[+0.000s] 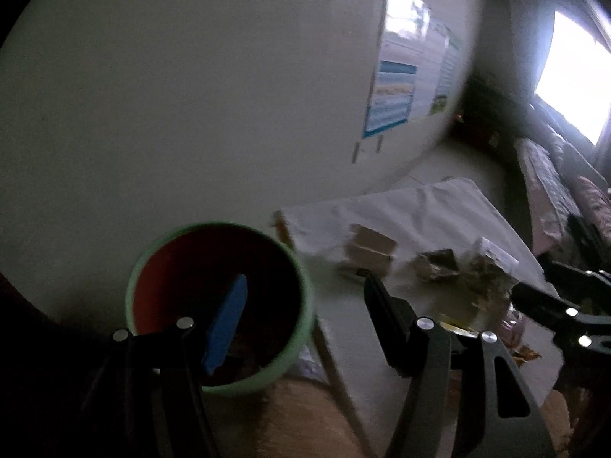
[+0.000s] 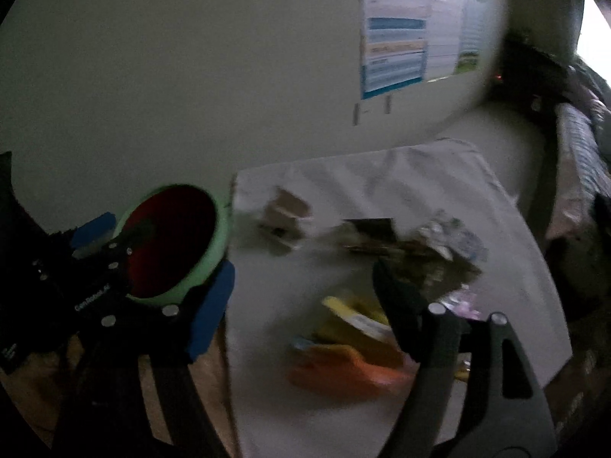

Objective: Collect trash
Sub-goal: 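Move both tools back toward the trash on the table, then grasp a white paper scrap with the left tool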

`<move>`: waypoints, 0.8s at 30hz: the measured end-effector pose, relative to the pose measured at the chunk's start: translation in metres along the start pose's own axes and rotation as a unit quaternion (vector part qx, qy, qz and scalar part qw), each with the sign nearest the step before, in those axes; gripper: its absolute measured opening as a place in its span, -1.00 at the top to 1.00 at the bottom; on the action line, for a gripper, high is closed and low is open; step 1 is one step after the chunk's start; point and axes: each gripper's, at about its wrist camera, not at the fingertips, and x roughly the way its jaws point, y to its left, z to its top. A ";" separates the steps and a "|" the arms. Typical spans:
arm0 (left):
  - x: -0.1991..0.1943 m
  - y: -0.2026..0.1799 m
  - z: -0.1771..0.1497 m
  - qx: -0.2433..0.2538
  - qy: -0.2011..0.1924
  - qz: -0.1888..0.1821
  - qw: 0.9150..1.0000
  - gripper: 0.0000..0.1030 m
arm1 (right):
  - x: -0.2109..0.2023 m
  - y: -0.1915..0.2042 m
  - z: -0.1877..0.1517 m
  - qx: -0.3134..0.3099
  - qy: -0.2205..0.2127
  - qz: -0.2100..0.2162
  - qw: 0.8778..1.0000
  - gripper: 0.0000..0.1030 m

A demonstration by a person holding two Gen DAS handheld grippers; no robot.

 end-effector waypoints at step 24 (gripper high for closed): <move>0.104 -0.085 0.016 0.048 0.080 -0.015 0.996 -0.19 | -0.023 -0.152 -0.078 0.180 0.007 -0.054 0.982 -0.52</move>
